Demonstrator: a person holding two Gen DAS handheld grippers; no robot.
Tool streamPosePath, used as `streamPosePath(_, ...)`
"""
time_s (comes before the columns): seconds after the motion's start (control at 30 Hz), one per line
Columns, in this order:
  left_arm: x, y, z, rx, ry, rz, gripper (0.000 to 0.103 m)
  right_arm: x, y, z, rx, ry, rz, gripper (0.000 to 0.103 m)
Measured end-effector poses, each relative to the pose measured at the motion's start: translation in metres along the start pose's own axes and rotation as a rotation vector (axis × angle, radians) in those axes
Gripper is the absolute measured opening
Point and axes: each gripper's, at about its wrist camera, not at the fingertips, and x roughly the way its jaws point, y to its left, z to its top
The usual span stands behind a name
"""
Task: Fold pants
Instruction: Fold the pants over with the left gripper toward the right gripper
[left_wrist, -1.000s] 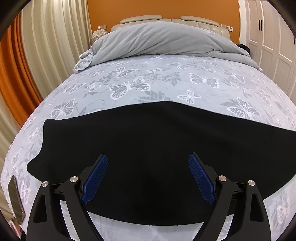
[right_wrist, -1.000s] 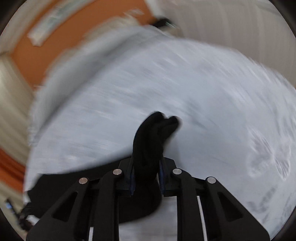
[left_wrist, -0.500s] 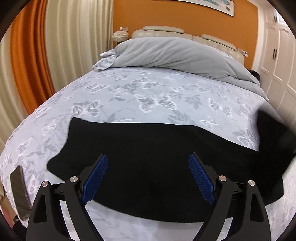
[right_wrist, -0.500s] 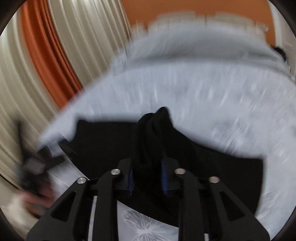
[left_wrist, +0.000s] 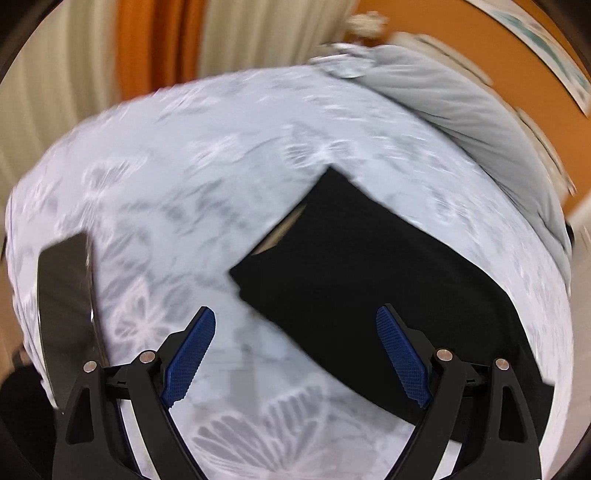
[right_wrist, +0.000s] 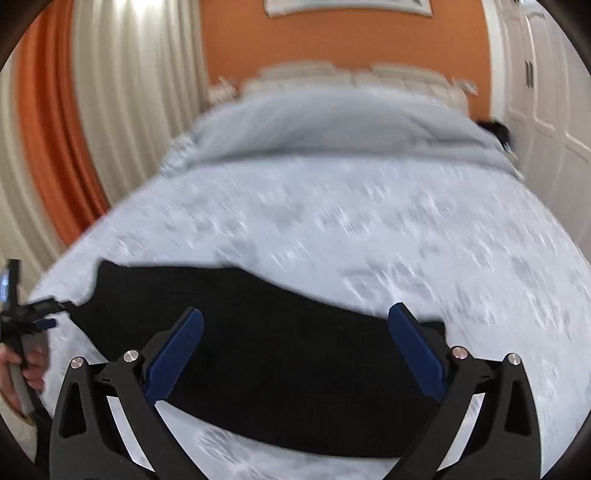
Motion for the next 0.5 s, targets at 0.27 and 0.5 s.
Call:
streamPosePath(0.27,0.050,0.004,-0.002,-0.107,0.124,-0.080,0.086,0.020,-0.004,-0.010,0.078,0.110,0.028,0.098)
streamPosePath(0.5,0.054,-0.010,0.002,-0.089,0.055,-0.047,0.033,0.026,-0.020,-0.015,0.089,0.131,-0.016,0.098)
